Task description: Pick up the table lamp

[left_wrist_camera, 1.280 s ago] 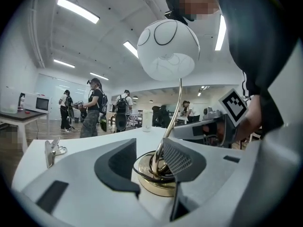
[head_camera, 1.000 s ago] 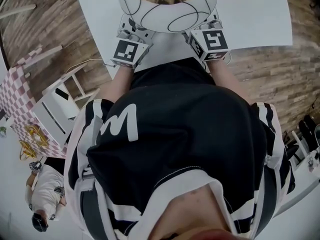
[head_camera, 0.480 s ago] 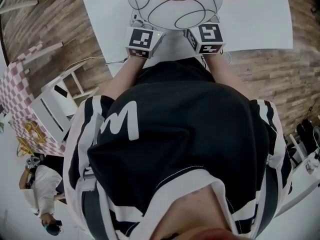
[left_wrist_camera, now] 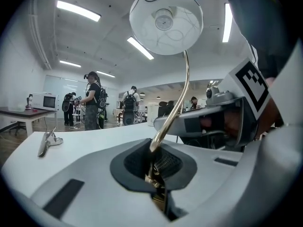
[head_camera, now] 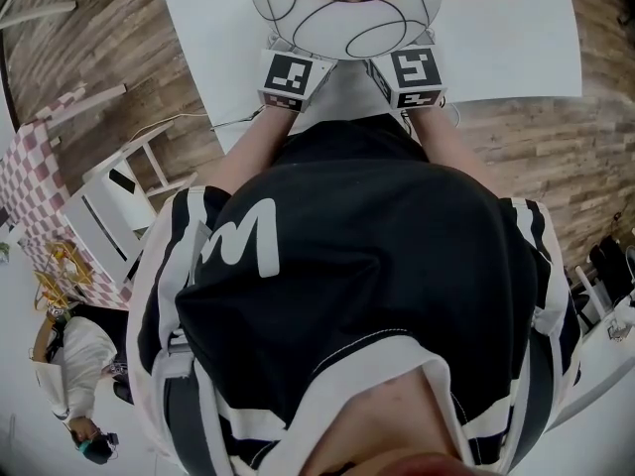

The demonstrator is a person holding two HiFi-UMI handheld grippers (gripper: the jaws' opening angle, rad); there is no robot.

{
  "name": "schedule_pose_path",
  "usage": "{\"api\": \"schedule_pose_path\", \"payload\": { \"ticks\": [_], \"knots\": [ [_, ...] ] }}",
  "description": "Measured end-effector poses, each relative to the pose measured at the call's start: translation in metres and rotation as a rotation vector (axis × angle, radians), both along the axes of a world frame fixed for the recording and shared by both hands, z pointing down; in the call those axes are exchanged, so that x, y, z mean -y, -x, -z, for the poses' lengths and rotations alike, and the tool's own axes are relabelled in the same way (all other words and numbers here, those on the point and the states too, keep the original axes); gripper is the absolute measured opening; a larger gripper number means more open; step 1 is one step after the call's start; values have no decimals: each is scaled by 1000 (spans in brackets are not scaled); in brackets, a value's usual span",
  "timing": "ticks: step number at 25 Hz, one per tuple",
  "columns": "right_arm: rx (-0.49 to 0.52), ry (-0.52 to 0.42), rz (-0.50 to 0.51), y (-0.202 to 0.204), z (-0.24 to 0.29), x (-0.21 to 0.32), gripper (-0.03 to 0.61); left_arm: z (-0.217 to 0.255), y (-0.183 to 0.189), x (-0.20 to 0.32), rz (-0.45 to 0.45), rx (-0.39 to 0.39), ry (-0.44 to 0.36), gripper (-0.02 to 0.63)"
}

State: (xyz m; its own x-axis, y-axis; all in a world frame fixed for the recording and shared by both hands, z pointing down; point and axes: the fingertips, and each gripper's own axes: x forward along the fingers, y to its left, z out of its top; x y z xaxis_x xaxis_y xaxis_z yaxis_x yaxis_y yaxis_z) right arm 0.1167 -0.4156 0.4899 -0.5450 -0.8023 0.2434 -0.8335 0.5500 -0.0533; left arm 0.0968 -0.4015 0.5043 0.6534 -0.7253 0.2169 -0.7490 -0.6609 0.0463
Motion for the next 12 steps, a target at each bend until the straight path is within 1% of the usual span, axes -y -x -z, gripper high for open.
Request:
{"api": "schedule_pose_path", "payload": {
  "ticks": [7, 10, 12],
  "knots": [
    [-22, -68, 40, 4, 20, 0, 15, 5, -1, 1, 29, -24, 17, 5],
    [-12, -80, 36, 4, 23, -2, 15, 9, 3, 5, 61, -34, -38, 5],
    [-16, -91, 35, 4, 26, -1, 15, 13, 4, 8, 74, -40, -43, 5]
  ]
}}
